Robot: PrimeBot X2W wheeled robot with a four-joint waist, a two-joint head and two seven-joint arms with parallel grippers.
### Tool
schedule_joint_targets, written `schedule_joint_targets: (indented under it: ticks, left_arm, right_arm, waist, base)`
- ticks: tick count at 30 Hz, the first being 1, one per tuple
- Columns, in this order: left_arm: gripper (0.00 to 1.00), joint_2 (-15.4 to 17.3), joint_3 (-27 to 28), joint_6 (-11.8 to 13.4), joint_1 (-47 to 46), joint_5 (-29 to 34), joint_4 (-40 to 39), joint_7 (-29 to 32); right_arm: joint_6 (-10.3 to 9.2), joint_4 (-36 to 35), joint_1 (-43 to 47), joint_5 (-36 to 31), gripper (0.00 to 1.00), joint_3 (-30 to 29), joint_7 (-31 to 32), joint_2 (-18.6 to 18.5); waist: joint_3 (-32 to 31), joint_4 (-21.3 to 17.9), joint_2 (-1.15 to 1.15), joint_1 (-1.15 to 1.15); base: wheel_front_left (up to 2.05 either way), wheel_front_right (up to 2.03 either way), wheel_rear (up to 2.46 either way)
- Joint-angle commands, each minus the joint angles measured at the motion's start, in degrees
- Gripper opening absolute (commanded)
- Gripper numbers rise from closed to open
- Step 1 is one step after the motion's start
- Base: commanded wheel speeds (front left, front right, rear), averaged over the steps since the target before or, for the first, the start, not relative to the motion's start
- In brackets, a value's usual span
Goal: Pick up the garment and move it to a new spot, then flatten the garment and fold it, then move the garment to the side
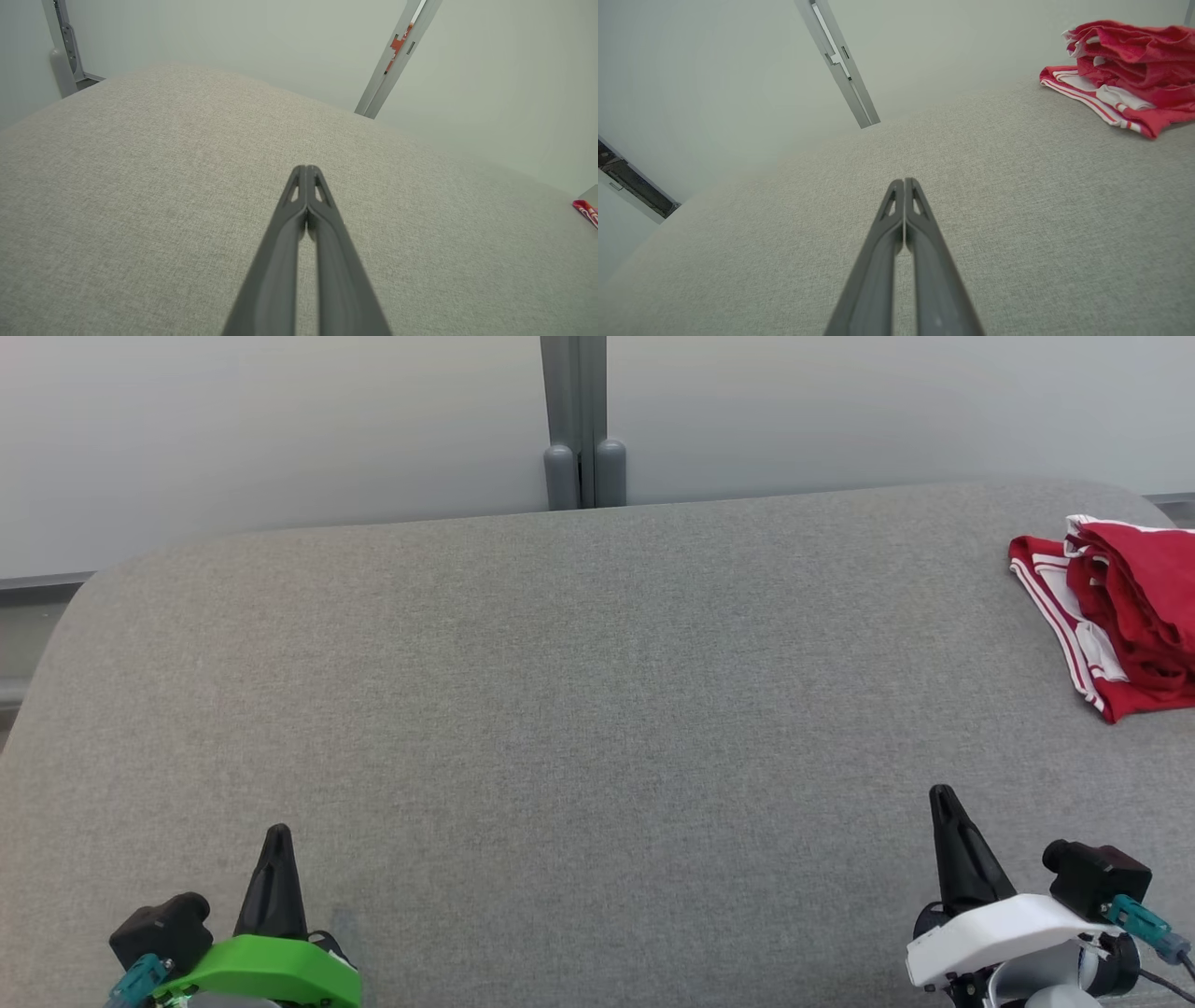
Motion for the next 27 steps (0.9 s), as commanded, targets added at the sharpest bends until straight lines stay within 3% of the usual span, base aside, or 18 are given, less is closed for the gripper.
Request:
schedule_joint_targets:
  ticks: [1,27]
  left_arm:
    - [0.00,0.12,0.53,-0.29,-1.32,-2.42,-1.18,0.49]
    - [0.00,-0.16,2.54,-1.46,-2.76,-24.81,-2.43,6.41]
  right_arm:
    - [-0.01,-0.69,-1.66,2.52,0.00,-0.48,0.52,-0.20]
    - [-0.02,0.03,-3.66,25.86,0.00,-2.90,6.38,-0.05]
  waist:
    - [0.00,-0.02,0.00,0.00]
    - [-0.07,-0.40,0.00,0.00]
  base:
    - [0.00,0.00,0.00]
    - [0.00,0.00,0.00]
